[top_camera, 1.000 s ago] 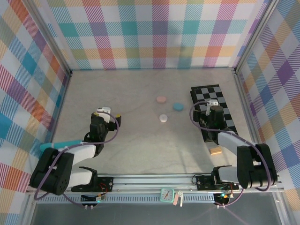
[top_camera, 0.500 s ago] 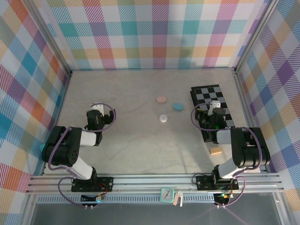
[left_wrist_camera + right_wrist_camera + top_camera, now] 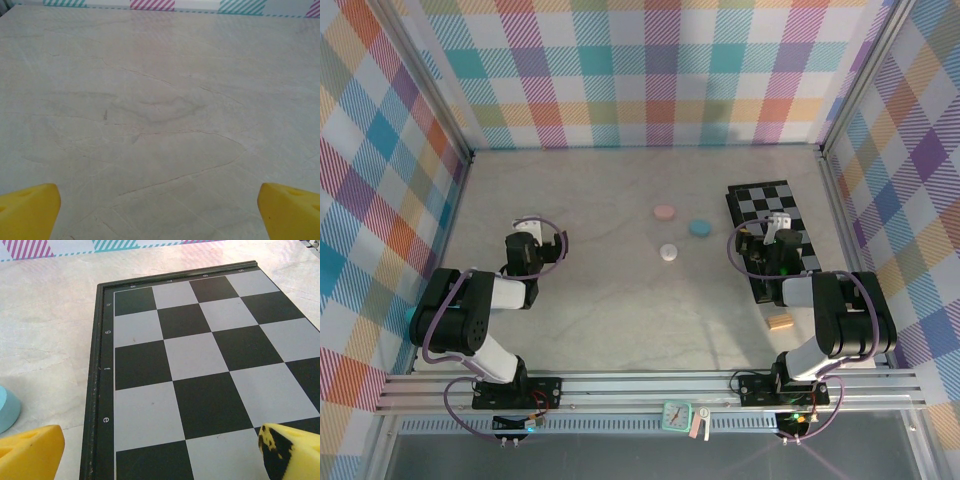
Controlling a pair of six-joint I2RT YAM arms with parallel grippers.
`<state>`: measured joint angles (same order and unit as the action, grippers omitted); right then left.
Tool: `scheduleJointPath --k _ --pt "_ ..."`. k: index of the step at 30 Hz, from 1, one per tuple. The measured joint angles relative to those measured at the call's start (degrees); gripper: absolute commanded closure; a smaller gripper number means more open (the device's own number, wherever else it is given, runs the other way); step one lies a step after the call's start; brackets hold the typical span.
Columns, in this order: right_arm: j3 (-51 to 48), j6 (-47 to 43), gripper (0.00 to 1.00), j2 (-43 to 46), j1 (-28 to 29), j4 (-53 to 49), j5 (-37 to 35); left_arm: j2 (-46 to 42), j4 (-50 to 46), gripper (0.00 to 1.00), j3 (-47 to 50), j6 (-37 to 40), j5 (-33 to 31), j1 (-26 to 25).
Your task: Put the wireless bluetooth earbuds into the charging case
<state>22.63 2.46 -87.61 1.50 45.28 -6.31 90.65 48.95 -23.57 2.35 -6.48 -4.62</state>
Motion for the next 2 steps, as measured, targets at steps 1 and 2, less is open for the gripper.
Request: scheduleJointPath --k 1,2 --pt "0.0 0.0 0.01 0.0 0.0 0.0 0.0 0.0 -0.2 0.00 0.0 0.0 0.0 0.0" --pt "0.0 0.0 0.01 0.0 0.0 0.1 0.1 0.0 -0.4 0.00 0.0 0.0 0.0 0.0"
